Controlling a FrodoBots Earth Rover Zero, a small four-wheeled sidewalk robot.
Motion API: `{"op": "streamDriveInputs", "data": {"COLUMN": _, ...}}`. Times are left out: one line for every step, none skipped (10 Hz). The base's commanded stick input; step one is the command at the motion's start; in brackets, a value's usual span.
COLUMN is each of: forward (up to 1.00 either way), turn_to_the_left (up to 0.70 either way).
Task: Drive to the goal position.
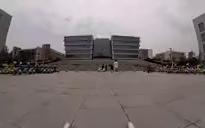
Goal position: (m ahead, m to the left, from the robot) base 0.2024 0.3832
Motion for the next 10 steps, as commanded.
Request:
{"op": "streamDriveInputs", "data": {"forward": 0.5, "turn_to_the_left": 0.0}}
{"op": "streamDriveInputs", "data": {"forward": 0.5, "turn_to_the_left": 0.0}}
{"op": "streamDriveInputs", "data": {"forward": 0.5, "turn_to_the_left": 0.0}}
{"op": "streamDriveInputs", "data": {"forward": 0.5, "turn_to_the_left": 0.0}}
{"op": "streamDriveInputs", "data": {"forward": 0.5, "turn_to_the_left": 0.0}}
{"op": "streamDriveInputs", "data": {"forward": 0.5, "turn_to_the_left": 0.0}}
{"op": "streamDriveInputs", "data": {"forward": 0.5, "turn_to_the_left": 0.0}}
{"op": "streamDriveInputs", "data": {"forward": 0.5, "turn_to_the_left": 0.0}}
{"op": "streamDriveInputs", "data": {"forward": 0.5, "turn_to_the_left": 0.0}}
{"op": "streamDriveInputs", "data": {"forward": 0.5, "turn_to_the_left": 0.0}}
